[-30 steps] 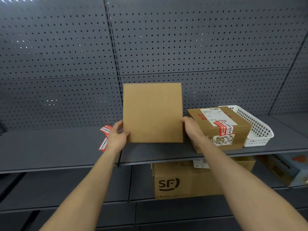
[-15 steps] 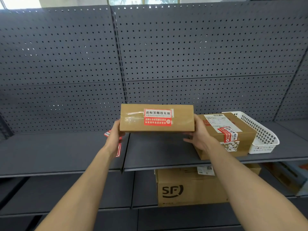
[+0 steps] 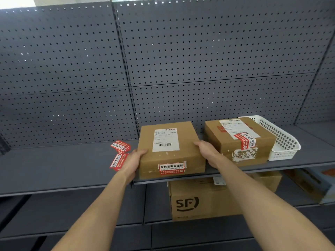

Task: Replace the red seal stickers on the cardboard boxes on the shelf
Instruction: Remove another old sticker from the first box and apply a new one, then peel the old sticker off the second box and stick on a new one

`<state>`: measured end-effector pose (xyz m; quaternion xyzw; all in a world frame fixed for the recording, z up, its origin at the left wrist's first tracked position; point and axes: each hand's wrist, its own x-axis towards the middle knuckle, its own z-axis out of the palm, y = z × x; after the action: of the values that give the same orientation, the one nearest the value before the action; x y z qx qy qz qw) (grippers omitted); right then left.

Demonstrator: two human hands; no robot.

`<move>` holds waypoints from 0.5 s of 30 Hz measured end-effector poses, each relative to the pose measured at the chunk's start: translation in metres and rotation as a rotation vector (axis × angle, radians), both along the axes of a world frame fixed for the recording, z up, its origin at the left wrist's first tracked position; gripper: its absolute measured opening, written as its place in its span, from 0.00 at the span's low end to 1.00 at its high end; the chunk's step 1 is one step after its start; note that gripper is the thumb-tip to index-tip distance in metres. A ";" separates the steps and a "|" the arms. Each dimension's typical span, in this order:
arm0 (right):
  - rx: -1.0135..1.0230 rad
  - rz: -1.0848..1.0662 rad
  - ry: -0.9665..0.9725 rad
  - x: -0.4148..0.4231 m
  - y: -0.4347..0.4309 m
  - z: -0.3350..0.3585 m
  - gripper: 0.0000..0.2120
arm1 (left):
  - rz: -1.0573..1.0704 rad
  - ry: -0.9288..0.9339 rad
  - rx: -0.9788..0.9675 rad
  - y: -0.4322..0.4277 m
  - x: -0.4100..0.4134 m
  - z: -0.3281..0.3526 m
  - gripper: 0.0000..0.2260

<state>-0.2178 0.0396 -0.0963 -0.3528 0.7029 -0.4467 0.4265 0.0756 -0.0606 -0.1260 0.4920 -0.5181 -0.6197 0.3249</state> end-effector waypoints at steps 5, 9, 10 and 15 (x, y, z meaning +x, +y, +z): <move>0.030 0.043 0.103 0.005 0.006 -0.012 0.28 | 0.050 -0.051 0.032 0.008 -0.006 -0.012 0.18; 0.033 0.056 0.162 0.006 0.005 -0.007 0.31 | 0.049 -0.044 0.043 0.006 -0.007 -0.011 0.20; 0.028 0.059 0.189 0.008 0.006 -0.003 0.32 | 0.047 -0.064 0.035 0.007 -0.006 -0.009 0.21; -0.171 0.096 0.405 0.009 0.015 0.027 0.32 | 0.300 -0.286 -0.273 0.013 -0.014 0.004 0.38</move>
<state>-0.2092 0.0547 -0.0691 -0.5035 0.7160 -0.4039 0.2659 0.0617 -0.0473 -0.1222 0.5974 -0.5591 -0.4129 0.4001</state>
